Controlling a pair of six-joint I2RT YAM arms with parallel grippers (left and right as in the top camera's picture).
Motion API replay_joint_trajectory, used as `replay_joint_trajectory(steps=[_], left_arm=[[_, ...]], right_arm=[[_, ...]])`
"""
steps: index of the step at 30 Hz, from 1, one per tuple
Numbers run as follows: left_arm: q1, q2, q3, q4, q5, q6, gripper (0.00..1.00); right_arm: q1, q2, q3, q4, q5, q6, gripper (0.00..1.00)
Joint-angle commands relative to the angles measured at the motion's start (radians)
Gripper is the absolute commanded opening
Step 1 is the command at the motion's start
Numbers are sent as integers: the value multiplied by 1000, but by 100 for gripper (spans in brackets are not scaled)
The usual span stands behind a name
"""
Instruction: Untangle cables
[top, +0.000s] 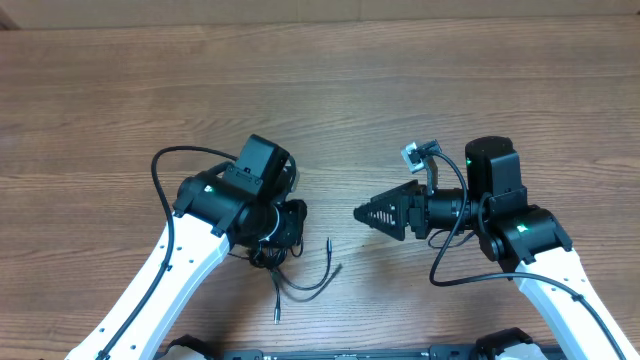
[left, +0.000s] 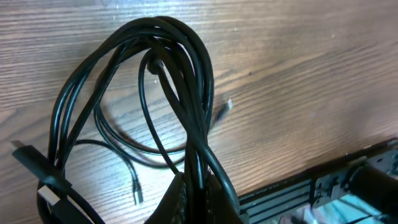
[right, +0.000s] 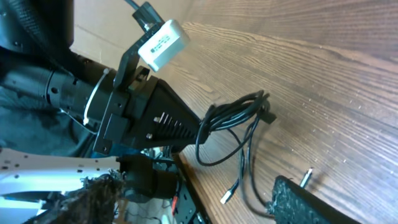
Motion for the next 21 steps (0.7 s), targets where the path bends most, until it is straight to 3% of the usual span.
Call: replay_joint_trajectory(steps=[1, 3, 4, 9, 15, 21], left_arm=[[4, 0, -1, 43, -8, -132, 4], [5, 0, -1, 74, -8, -236, 4], [5, 0, -1, 106, 3, -377, 4], [4, 0, -1, 214, 164, -767, 4], [4, 0, -1, 329, 349, -839, 4], [4, 0, -1, 372, 406, -916, 4]], right_arm=[[-5, -14, 20, 3, -13, -1, 79], [-4, -14, 20, 3, -13, -1, 78], [1, -13, 20, 0, -13, -8, 77], [22, -13, 19, -6, 6, -41, 73], [48, -13, 19, -28, 35, -115, 72], [74, -13, 18, -54, 140, -115, 72]])
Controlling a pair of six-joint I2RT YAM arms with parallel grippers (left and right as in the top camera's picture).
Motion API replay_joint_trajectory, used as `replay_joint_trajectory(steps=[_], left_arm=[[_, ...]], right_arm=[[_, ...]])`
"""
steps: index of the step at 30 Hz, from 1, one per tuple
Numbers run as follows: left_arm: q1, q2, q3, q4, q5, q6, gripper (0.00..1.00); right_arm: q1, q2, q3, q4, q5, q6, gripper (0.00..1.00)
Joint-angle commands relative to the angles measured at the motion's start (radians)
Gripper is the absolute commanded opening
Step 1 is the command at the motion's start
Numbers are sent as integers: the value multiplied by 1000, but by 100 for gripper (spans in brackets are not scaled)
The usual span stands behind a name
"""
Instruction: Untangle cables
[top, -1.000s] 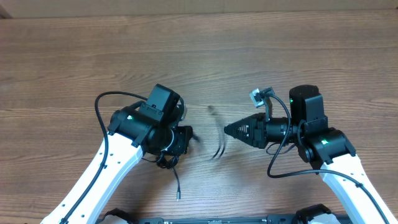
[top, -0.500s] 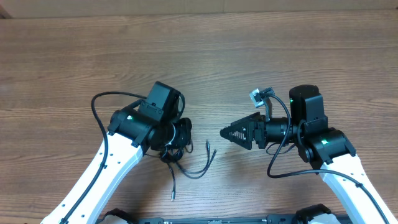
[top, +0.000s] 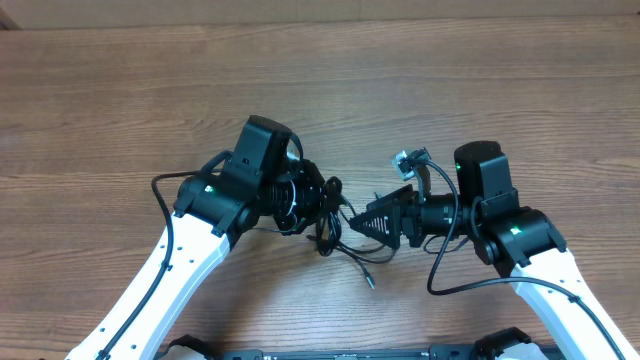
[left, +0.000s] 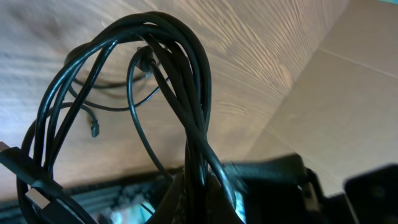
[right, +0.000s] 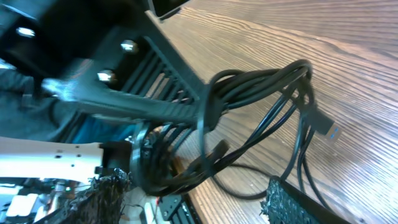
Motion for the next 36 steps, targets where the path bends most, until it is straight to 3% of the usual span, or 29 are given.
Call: replay_joint_trajectory(steps=[1, 12, 20, 25, 29, 36], left_arm=[[4, 0, 2, 16, 84, -102, 4], [3, 0, 2, 20, 141, -194, 4], [-37, 1, 2, 18, 146, -181, 4], [-64, 1, 2, 14, 132, -67, 4], [-69, 1, 1, -25, 112, 68, 4], [-69, 1, 1, -182, -119, 286, 4]], right_arm=[[20, -13, 18, -5, 76, -25, 72], [21, -13, 18, -8, 116, -25, 52], [21, -13, 18, -3, 145, -20, 20], [19, -13, 18, 11, 216, 95, 4], [19, -13, 18, 21, 256, 168, 4], [19, -13, 18, 50, 256, 247, 4]])
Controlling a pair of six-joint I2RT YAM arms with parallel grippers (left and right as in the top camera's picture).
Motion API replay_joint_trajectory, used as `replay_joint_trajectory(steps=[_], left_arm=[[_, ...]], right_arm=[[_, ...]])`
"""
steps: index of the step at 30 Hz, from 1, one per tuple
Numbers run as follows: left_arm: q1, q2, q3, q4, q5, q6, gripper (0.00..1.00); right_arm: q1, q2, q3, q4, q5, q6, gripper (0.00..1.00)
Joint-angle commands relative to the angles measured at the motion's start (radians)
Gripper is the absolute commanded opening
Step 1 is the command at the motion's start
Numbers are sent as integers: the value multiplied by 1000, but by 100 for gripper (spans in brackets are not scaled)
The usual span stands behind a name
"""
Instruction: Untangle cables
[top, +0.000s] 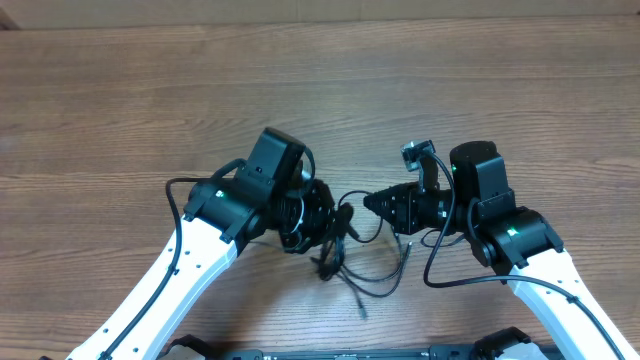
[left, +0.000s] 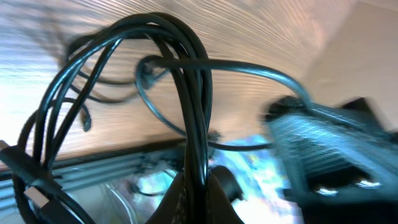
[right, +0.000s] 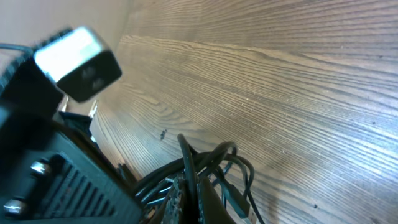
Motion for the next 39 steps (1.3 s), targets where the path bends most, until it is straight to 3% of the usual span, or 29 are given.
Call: replay_joint_trajectory(steps=[1, 8, 16, 20, 26, 28, 31, 34, 39], left_arm=[[-7, 1, 1, -64, -175, 179, 4], [-7, 1, 1, -231, -385, 362, 4], [-7, 1, 1, -303, -535, 362, 4], [-7, 1, 1, -305, -538, 362, 4], [-7, 1, 1, -280, -451, 361, 4], [-7, 1, 1, -242, -423, 352, 4], [-6, 1, 1, -174, -367, 288, 4], [-6, 1, 1, -79, -320, 113, 4], [-6, 1, 1, 44, -232, -204, 4]], right_arm=[[3, -13, 18, 17, 20, 64, 4], [3, -13, 18, 19, 17, 64, 4], [3, -14, 18, 19, 17, 64, 4], [3, -13, 18, 18, 17, 64, 4], [3, -13, 18, 10, 12, 61, 22], [3, -13, 18, 6, -4, 52, 34], [3, -13, 18, 1, -18, 27, 44], [3, -13, 18, -12, -48, -29, 58], [3, -13, 18, -24, -51, -55, 61]])
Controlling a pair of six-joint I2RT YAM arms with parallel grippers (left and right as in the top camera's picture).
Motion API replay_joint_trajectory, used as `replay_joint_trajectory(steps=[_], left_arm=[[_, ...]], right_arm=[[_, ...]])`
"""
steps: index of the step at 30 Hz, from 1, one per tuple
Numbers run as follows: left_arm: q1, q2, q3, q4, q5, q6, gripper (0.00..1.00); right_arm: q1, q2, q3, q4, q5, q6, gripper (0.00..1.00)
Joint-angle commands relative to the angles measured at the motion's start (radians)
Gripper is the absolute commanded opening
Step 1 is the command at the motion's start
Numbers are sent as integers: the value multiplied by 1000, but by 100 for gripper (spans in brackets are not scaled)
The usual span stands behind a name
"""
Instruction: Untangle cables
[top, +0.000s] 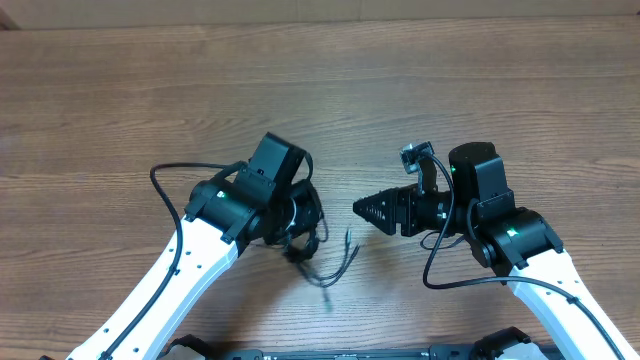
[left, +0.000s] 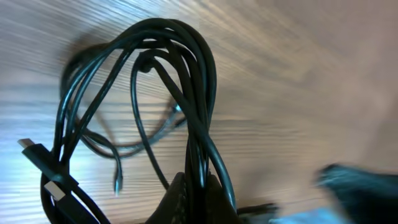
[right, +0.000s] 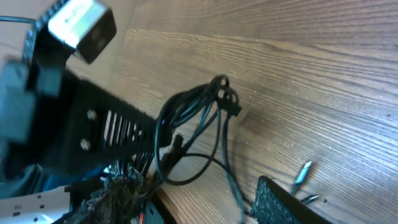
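A bundle of tangled black cables (left: 186, 93) hangs looped from my left gripper (left: 200, 186), which is shut on several of its strands. From overhead the bundle (top: 303, 242) sits under the left gripper (top: 300, 226) at the table's front middle. Loose ends with plugs (top: 338, 262) trail to the right on the wood. My right gripper (top: 360, 211) stands open a short way to the right, pointing at the bundle. The right wrist view has the cables (right: 193, 118) ahead of the right gripper (right: 199, 208), with nothing between its fingers.
The wooden table (top: 420, 90) carries nothing else in view. Each arm's own black lead loops beside it: the left arm's lead (top: 165, 180) and the right arm's lead (top: 440, 265). The table's front edge runs close below the bundle.
My right gripper was shut on a strand right beside the left gripper. It is now open and drawn back to the right. The left gripper still holds the bundle, a little further left.
At first my left gripper held the bundle low at the front with the right gripper open and apart. Then the bundle was at the right gripper's open jaws. Then the right gripper was shut on a strand. Now it is open and apart again.
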Motion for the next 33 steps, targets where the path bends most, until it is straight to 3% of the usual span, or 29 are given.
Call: replay_joint_trajectory(steps=[1, 8, 23, 28, 33], left_arm=[[4, 1, 3, 67, 112, -293, 4], [4, 1, 3, 186, 122, -415, 4], [4, 1, 3, 191, 238, -755, 4], [3, 1, 3, 207, 348, -763, 4], [1, 1, 3, 204, 434, -682, 4]], right_arm=[[-2, -11, 18, -2, -18, -39, 61], [-2, -11, 18, -6, -17, -63, 61], [-2, -11, 18, -29, 47, -65, 63], [-2, -10, 18, -47, 115, -63, 58], [-2, -8, 18, -47, 168, -54, 45]])
